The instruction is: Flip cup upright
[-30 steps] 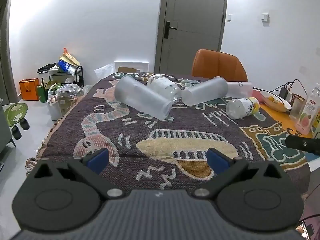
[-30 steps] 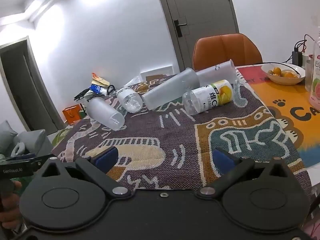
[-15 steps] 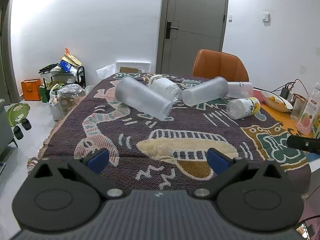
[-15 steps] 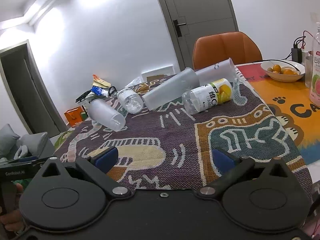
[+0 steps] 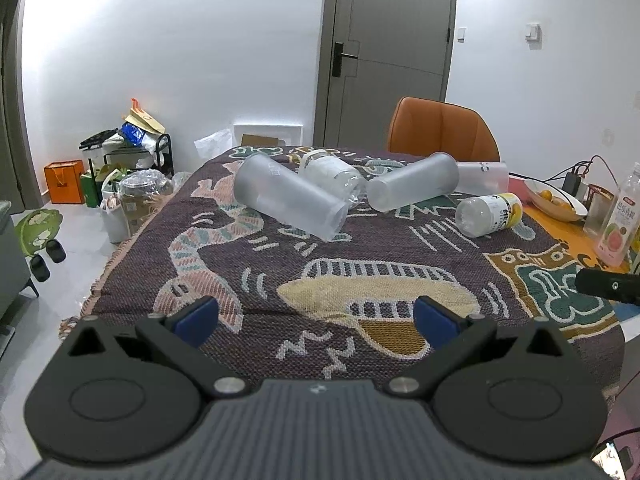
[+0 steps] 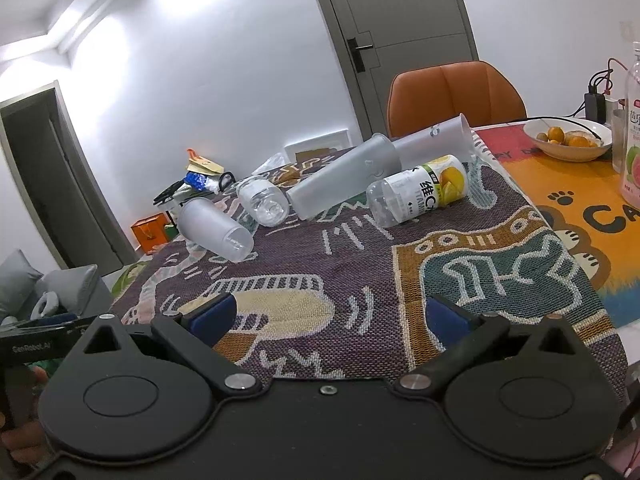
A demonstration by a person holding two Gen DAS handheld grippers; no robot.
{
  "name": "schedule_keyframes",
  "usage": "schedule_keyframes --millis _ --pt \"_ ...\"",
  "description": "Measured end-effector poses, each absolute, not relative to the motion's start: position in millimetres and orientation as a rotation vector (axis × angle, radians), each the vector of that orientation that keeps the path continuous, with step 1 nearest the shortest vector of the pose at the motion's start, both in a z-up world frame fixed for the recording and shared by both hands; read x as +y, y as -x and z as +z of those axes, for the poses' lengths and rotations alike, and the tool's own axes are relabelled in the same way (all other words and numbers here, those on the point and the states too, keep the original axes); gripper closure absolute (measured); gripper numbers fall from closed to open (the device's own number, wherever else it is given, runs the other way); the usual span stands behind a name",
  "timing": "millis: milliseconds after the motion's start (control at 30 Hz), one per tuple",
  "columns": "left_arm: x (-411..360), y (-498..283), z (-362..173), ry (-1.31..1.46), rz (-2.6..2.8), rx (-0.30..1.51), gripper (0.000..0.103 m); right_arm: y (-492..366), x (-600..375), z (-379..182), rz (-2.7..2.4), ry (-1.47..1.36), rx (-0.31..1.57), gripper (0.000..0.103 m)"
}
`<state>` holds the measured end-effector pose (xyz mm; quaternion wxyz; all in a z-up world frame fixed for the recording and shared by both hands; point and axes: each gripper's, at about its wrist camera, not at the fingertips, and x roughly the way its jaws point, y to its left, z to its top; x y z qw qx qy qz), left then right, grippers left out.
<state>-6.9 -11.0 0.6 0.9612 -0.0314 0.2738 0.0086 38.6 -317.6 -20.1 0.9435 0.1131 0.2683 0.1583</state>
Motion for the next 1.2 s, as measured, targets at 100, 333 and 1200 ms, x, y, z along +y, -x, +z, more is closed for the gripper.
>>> schedule_keyframes --millis 100,333,1200 --pt "-11 7 1 0.062 0.017 0.554 0.0 -39 -317 -20 0.323 -0.229 0.547 0.0" --pt "-11 10 5 0.078 -0.015 0.542 0.0 -38 -318 -19 0.324 -0.234 0.543 0.0" --pt "-11 3 15 0.074 -0.02 0.524 0.0 -46 -317 -19 0.308 -0.227 0.555 0.0"
